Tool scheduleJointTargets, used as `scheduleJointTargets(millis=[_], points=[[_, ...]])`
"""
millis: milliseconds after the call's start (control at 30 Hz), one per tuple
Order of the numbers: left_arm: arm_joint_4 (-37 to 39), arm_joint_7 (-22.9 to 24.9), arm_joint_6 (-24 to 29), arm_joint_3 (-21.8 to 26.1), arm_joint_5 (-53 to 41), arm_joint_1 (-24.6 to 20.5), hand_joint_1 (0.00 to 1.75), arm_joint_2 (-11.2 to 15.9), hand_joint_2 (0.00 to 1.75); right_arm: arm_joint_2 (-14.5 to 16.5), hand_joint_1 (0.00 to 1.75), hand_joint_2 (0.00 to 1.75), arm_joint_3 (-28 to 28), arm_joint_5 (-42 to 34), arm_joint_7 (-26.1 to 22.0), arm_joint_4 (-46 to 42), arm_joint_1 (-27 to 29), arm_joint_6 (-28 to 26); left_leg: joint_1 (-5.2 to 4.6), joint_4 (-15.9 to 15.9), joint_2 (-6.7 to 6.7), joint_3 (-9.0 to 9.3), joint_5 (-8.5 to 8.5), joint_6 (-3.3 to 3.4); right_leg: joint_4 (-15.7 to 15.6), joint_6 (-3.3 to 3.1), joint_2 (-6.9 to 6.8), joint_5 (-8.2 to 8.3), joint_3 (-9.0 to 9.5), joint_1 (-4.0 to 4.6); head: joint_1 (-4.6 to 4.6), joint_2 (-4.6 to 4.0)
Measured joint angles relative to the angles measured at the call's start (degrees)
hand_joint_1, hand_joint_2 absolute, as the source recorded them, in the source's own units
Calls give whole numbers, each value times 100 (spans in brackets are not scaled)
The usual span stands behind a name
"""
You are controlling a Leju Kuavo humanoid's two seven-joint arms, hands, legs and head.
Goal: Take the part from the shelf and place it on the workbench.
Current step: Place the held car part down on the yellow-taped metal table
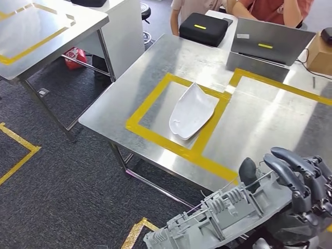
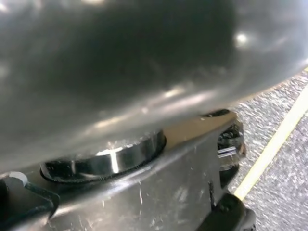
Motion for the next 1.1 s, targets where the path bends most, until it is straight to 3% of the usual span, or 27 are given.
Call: scheduleJointTargets(millis=[67,100,133,200,233,267,300,333,400,467,500,567,600,667,733,767,800,867,933,1000,1067,1100], points=[[-1,0,0,0,1,-10,0,-8,0,0,175,175,0,0,8,-9,20,-1,1,-47,111,8,19,51,10,71,27,-7,-68,-19,2,1],[-1,0,-3,0,1,-14,0,-14,0,0,175,175,0,0,10,-13,25,-1,9,-76,174,15,36,88,105,97,-75,-77,-131,-13,17,1],[-1,0,-7,0,1,-18,0,-22,0,0,175,175,0,0,11,-14,27,-2,19,-103,245,21,49,124,317,121,-222,-212,-245,-5,36,2],[0,0,-15,0,1,-9,0,-30,0,0,175,175,0,0,13,-14,28,-2,9,-113,391,22,46,163,1040,161,-520,-593,-587,-6,70,2],[1,0,-15,1,2,-2,0,-31,0,0,175,175,0,0,13,-13,29,-1,4,-112,474,21,41,168,1392,182,-579,-731,-757,-14,72,2],[1,0,-15,1,4,3,0,-30,0,0,175,175,0,0,13,-13,29,-1,1,-111,554,24,34,168,1585,200,-607,-767,-847,-23,72,2],[1,0,-15,2,5,3,0,-30,0,0,175,175,-1,0,13,-13,29,0,1,-110,624,29,27,164,1560,212,-631,-692,-828,-30,73,2],[1,0,-15,2,6,0,0,-32,0,0,175,175,-1,0,13,-13,29,0,2,-109,687,41,17,155,1293,217,-670,-520,-680,-36,73,2],[0,0,-15,2,6,-6,0,-35,0,0,175,175,-1,0,13,-13,29,0,-18,-100,781,77,-14,113,466,204,-911,-174,-222,-22,78,2],[0,0,-15,2,7,-6,0,-32,0,0,175,175,0,1,13,-13,29,0,-58,-85,860,104,-39,56,5,148,-1088,-57,41,0,74,2],[1,0,-14,2,7,-6,0,-29,0,0,175,175,0,2,13,-13,30,0,-72,-80,904,112,-43,32,-27,116,-1086,-71,55,15,73,2],[-1,0,-8,2,7,-12,0,-27,0,1,175,175,0,3,13,-15,33,-1,-59,-68,964,129,-69,-19,-27,51,-952,-45,41,7,71,3],[-1,-1,-7,2,7,-14,0,-26,0,2,175,175,0,5,13,-17,34,-1,-44,9,896,109,-142,-47,-36,15,-889,-32,40,-1,61,3],[-1,-2,-9,1,7,-16,0,-23,0,5,175,175,0,8,13,-21,36,-1,-19,505,643,-88,-455,-94,-53,-49,-768,-13,53,-22,28,3],[1,-2,-15,0,7,-10,0,-21,0,5,175,175,0,9,13,-20,36,0,-16,1294,480,-447,-798,-104,-51,-78,-634,-10,53,-14,6,3],[1,-2,-15,0,7,-4,0,-20,0,5,175,175,0,9,13,-20,37,0,-16,1550,458,-574,-849,-100,-49,-83,-554,-9,57,-7,5,2],[1,-2,-15,0,7,1,0,-19,0,5,175,175,0,9,13,-20,37,0,-17,1597,448,-612,-783,-88,-46,-85,-473,-8,63,-2,5,2],[1,-2,-15,0,7,1,0,-17,0,5,175,175,0,9,13,-20,36,0,-16,1040,370,-394,-358,-43,-40,-83,-307,-9,84,2,4,2],[1,-2,-15,0,7,-6,0,-14,0,5,175,175,1,10,13,-20,36,0,-8,294,138,-86,-34,9,-27,-63,-166,-10,78,4,4,1],[1,-1,-15,0,5,-14,0,-13,0,4,175,175,2,14,13,-20,35,0,-14,2,3,27,-1,32,-23,0,-59,7,31,-14,5,2],[1,0,-15,0,4,-21,0,-18,0,4,175,175,2,15,13,-21,36,0,-15,-54,90,38,14,64,-30,79,5,24,-23,-36,4,2],[1,-1,-16,0,4,-25,0,-23,0,4,175,175,1,16,13,-22,37,0,-5,-83,147,45,31,93,11,112,-73,-10,-60,-31,11,2]])
